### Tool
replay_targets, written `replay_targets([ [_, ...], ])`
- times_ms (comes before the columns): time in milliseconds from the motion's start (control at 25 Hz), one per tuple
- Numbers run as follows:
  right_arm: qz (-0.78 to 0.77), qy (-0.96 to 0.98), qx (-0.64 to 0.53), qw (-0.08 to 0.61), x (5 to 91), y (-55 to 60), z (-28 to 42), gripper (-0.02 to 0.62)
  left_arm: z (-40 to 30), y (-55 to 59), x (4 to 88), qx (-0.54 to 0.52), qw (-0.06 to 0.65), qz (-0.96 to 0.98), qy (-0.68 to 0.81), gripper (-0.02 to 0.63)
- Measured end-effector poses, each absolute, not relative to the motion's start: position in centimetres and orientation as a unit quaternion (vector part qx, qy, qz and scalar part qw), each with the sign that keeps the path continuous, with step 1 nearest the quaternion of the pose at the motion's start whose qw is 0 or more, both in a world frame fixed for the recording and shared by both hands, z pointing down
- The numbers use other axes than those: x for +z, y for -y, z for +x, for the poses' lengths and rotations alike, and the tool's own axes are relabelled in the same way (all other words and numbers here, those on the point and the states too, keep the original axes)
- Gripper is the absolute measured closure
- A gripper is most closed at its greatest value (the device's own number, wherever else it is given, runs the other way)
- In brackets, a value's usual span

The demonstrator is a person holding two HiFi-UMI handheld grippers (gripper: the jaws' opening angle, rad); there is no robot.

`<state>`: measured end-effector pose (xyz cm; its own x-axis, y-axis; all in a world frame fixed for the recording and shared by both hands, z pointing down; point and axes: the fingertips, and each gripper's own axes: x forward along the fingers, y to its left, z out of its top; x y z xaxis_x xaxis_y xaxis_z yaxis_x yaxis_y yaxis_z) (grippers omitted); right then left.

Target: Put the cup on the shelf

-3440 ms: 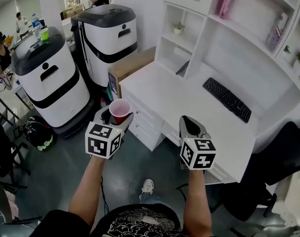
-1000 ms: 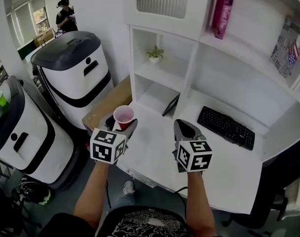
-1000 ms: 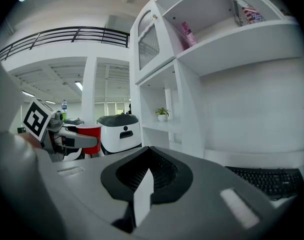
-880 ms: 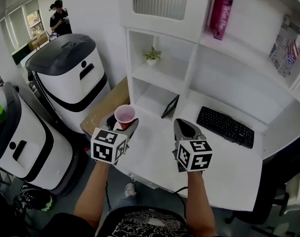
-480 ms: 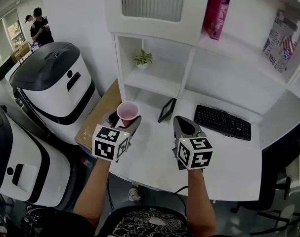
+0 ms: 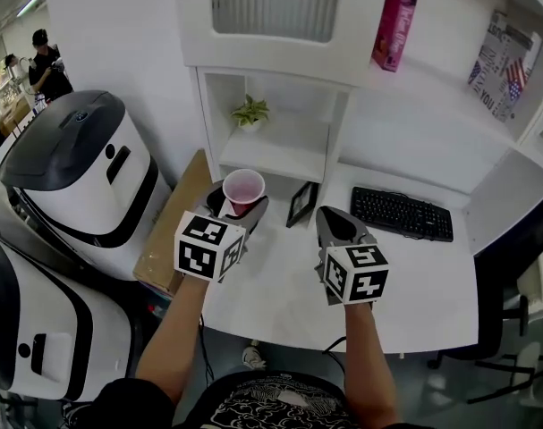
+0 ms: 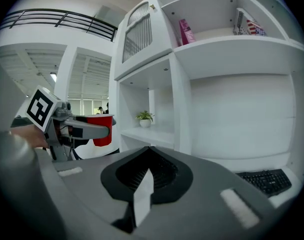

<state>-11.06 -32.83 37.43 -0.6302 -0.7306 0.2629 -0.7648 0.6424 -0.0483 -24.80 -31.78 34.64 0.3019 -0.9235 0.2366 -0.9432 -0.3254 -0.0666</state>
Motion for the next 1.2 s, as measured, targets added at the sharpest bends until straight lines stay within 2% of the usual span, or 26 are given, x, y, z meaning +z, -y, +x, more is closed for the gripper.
replay_targets([
  [440,0.453,0.882,0.075,0.109,37.2,33.7,-11.9,0.572,-23.3,37.2,32.0,0.103,0.016,0.847,0.521,0.317],
  [1200,0.487,0.862,0.081,0.120,38.6,34.6,-12.1,0.572,-21.0,44.2,32.8,0.096,0.018,0.869,0.486,0.312],
])
